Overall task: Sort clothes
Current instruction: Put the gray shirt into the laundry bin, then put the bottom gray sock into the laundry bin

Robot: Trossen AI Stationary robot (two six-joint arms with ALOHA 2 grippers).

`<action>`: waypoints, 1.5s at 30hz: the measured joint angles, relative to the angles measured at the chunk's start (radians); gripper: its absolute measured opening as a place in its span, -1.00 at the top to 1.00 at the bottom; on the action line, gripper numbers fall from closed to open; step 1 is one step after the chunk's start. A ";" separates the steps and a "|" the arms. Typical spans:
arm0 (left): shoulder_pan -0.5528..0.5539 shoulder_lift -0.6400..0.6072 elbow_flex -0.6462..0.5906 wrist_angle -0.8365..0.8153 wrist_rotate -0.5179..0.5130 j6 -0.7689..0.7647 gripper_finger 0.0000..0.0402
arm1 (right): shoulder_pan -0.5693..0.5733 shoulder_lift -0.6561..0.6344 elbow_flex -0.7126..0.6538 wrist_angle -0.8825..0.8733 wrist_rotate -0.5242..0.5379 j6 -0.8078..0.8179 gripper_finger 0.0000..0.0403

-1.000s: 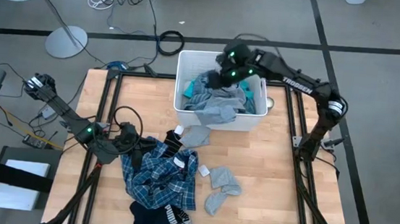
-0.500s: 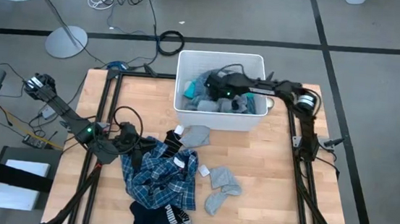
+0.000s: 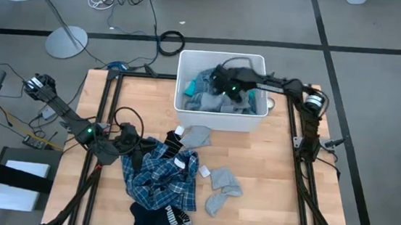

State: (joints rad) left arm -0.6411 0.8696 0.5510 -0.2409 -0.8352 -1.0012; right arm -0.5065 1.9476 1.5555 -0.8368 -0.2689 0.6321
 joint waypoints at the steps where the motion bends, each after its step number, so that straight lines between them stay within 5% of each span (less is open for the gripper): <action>1: 0.000 0.000 0.000 -0.002 0.000 0.000 0.55 | -0.008 -0.026 0.000 -0.001 0.016 0.001 0.44; 16: 0.000 0.000 0.000 -0.029 0.020 0.004 0.55 | -0.049 -0.422 0.003 -0.113 0.413 -0.046 0.48; 22: 0.000 0.000 0.000 -0.034 0.025 0.005 0.55 | 0.010 -0.444 0.002 -0.285 0.804 -0.182 0.67; 26: 0.000 0.000 0.000 -0.034 0.053 0.002 0.55 | 0.042 -0.443 0.002 -0.209 0.927 -0.187 0.78; 32: 0.000 0.000 0.000 -0.019 0.063 -0.010 0.55 | 0.040 -0.443 0.002 -0.061 0.930 -0.352 0.88; 36: 0.000 0.000 0.000 -0.005 0.063 -0.023 0.55 | 0.037 -0.476 0.002 -0.110 0.915 -0.314 0.94; 45: 0.000 0.000 0.000 -0.005 0.063 -0.005 0.55 | 0.110 -0.702 0.002 -0.406 0.462 -0.128 0.98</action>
State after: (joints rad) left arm -0.6411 0.8700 0.5510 -0.2462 -0.7727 -1.0060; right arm -0.3963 1.2457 1.5574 -1.2426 0.1930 0.5042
